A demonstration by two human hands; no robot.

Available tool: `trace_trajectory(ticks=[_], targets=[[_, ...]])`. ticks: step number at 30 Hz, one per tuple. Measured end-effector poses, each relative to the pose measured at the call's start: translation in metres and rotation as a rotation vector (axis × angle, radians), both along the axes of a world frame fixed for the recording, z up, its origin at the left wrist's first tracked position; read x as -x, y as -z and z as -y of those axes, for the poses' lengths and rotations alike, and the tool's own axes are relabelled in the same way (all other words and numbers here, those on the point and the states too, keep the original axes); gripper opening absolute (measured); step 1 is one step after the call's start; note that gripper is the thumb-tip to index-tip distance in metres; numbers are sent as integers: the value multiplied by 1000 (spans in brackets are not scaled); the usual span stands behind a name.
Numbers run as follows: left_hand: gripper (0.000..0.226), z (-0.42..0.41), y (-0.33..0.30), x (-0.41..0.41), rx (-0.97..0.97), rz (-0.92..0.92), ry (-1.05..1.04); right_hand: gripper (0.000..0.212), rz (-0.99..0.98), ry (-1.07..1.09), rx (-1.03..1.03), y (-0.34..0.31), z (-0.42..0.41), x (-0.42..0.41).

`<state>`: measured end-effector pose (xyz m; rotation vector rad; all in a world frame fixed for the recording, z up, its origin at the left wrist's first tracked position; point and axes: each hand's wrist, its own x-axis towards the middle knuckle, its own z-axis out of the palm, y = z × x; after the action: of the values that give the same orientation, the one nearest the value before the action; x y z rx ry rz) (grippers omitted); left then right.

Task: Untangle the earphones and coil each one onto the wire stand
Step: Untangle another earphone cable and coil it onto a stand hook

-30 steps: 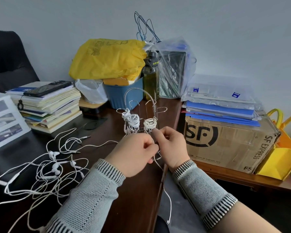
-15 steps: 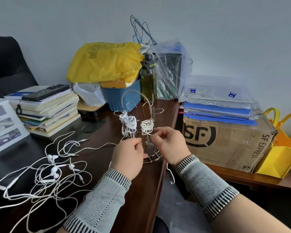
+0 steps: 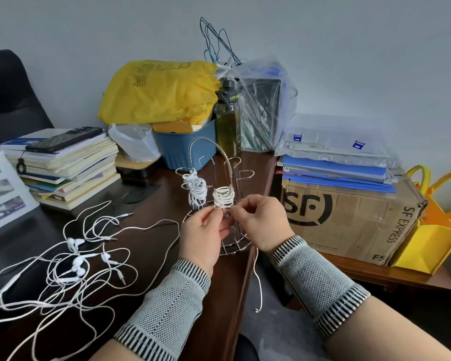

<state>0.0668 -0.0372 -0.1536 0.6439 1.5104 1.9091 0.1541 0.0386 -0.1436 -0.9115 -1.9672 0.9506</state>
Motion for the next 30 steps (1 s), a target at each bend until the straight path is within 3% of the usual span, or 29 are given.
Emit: trace_trajectory(ticks=[8, 18, 24, 30], targets=[[16, -1, 6, 4, 33, -118, -58, 15, -30, -2, 19, 1, -5, -7], [19, -4, 6, 4, 35, -110, -92, 15, -97, 116, 309, -4, -28, -33], [18, -4, 8, 5, 45, -111, -96, 16, 83, 138, -229, -53, -11, -15], [21, -3, 4, 4, 25, -53, -66, 16, 294, 101, -559, -66, 9, 19]])
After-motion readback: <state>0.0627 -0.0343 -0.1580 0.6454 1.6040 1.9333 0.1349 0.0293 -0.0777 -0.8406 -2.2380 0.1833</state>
